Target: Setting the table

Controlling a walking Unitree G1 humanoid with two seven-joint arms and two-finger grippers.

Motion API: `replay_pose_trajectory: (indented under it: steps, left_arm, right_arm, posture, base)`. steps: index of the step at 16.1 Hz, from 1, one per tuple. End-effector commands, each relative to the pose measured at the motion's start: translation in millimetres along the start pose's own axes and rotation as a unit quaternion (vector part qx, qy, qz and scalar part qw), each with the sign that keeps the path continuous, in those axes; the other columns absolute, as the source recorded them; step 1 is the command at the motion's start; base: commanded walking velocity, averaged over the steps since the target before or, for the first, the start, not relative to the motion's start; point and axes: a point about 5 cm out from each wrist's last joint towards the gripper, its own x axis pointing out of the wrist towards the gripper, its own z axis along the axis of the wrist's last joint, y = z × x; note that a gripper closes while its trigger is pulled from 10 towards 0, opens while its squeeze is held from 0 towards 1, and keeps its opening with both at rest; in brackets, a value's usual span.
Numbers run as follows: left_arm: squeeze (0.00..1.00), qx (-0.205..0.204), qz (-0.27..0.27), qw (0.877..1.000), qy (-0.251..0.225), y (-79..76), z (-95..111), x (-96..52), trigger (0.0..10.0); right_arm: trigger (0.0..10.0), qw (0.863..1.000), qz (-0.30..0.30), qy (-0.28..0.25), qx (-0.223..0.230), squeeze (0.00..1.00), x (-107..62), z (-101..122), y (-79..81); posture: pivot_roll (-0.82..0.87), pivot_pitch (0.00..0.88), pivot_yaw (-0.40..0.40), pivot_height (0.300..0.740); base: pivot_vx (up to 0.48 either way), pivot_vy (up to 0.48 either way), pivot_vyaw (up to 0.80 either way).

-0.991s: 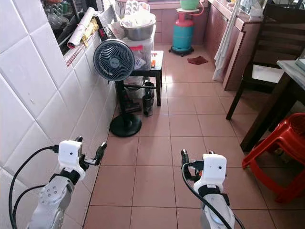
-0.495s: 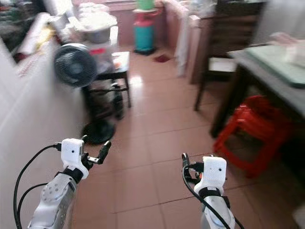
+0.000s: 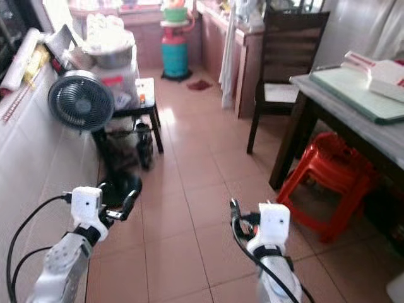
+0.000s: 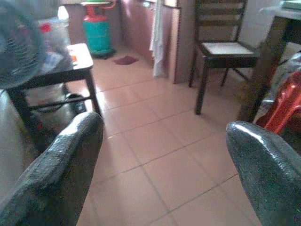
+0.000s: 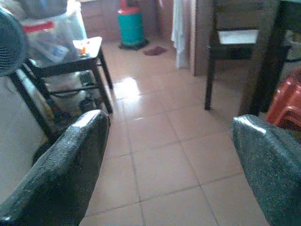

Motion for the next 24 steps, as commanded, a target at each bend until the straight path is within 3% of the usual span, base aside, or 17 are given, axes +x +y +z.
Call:
replay_pose_trajectory:
  steps: [1, 15, 18, 22, 24]
  left_arm:
    - [0.00, -0.002, -0.015, 1.000, -0.003, -8.9, 2.1, 4.3, 10.0]
    - [0.00, -0.001, -0.024, 1.000, 0.009, -9.2, -1.5, 2.6, 10.0]
    - [0.00, 0.001, -0.022, 1.000, 0.018, -9.1, -3.4, 4.4, 10.0]
    - [0.00, 0.026, 0.023, 0.998, 0.047, -1.5, -9.1, 4.7, 10.0]
    - [0.00, 0.033, 0.026, 0.998, 0.036, 0.7, -6.8, 3.4, 10.0]
  right_arm:
    - [10.0, 1.000, -0.016, 0.003, -0.007, 0.00, -1.7, -0.1, -9.1]
    - [10.0, 1.000, -0.011, 0.013, -0.010, 0.00, -5.4, -3.8, -5.8]
    - [10.0, 1.000, -0.013, 0.012, -0.009, 0.00, -5.3, -3.7, -6.1]
    - [10.0, 1.000, -0.022, 0.014, -0.002, 0.00, -6.1, -4.7, -7.7]
    - [10.0, 1.000, -0.025, 0.016, 0.000, 0.00, -6.1, -5.4, -9.4]
  posture:
    - [0.04, 0.000, 0.069, 0.740]
    - [0.03, 0.000, 0.071, 0.740]
    - [0.03, 0.000, 0.076, 0.740]
    - [0.03, 0.000, 0.077, 0.740]
    - [0.03, 0.000, 0.076, 0.740]
  base:
    - [0.304, 0.000, -0.50]
    - [0.434, 0.000, -0.80]
    - [0.396, 0.000, -0.51]
    - [0.061, 0.000, -0.24]
    - [0.000, 0.000, 0.00]
